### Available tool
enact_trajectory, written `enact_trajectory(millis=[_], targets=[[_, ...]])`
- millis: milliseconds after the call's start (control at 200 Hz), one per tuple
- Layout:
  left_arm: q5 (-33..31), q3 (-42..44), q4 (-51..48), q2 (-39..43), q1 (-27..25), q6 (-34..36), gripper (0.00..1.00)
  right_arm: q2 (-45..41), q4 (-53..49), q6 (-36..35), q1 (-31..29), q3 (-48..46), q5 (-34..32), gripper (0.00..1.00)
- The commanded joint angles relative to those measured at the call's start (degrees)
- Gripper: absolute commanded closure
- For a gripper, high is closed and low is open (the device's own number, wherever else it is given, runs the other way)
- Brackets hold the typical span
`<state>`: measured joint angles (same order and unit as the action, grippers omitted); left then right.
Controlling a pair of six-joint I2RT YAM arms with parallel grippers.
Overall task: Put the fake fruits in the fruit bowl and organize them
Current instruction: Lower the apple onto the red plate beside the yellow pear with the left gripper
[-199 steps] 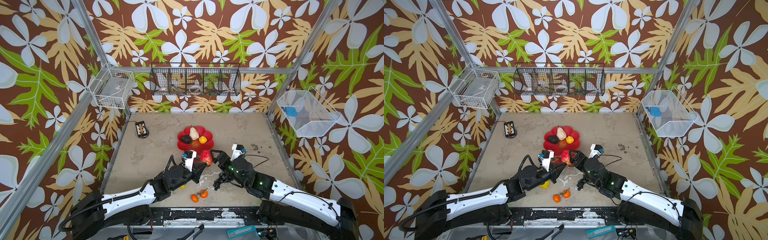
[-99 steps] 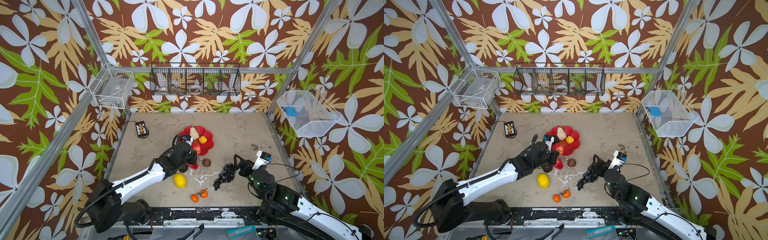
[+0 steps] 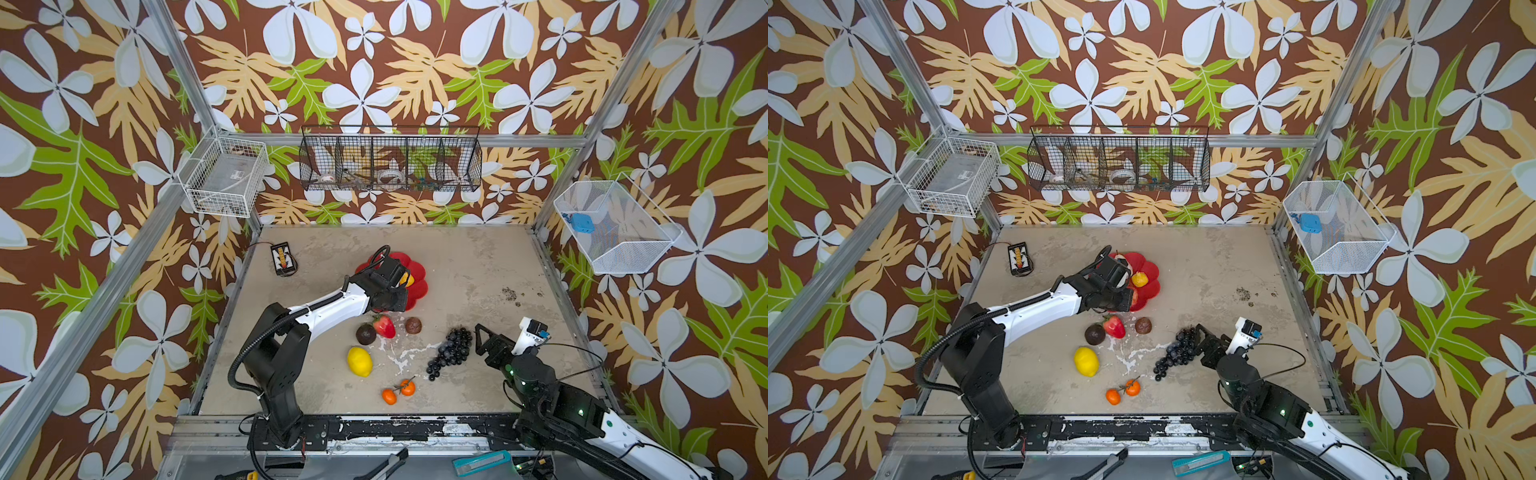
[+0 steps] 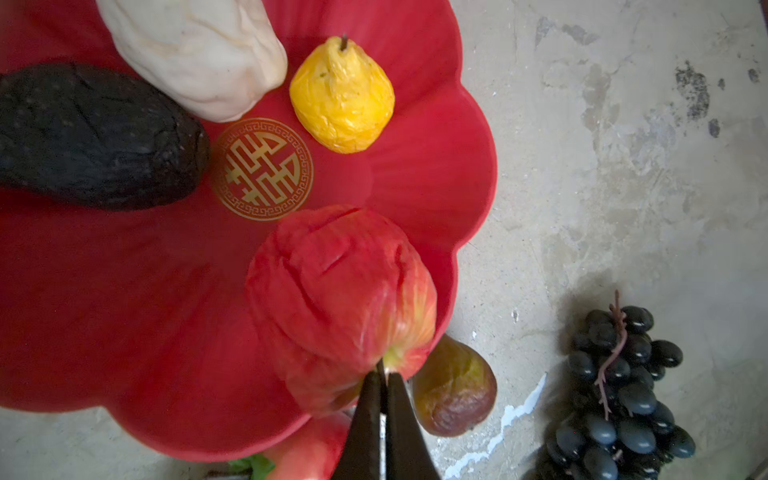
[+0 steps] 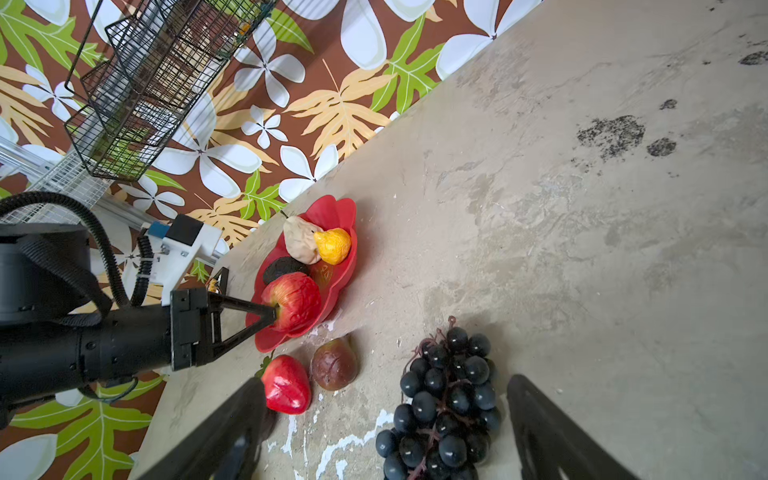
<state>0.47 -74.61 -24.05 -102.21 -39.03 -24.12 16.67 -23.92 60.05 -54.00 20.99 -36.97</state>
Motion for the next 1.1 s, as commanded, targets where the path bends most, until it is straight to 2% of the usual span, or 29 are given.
enact_trajectory(millis=[0,210,631,951,1096], targets=[[0.41,-3.10,-3.32,-2.05,0.91,0.89,1.00,-0.03,-0.42,0.65,-0.01,-0.07,0.84,0.10],[1.68,-8.77,-8.55,-6.56,3.06,3.27,1.00,-0.30,-0.89,1.92,-0.05,-1.08,1.81,0.11],[2.21,-14.77,-12.25,-12.02,5.05,4.83,1.00,-0.05,0.02,2.48,-0.05,-1.66,2.17,0.12],[2.11,-19.58,-14.08,-15.29,5.51,5.00,0.90,-0.06,0.20,2.66,-0.05,-1.74,2.07,0.13],[0.63,-20.87,-14.62,-15.03,5.54,4.91,0.90,0.12,0.36,3.46,-0.06,-2.60,2.68,0.13]])
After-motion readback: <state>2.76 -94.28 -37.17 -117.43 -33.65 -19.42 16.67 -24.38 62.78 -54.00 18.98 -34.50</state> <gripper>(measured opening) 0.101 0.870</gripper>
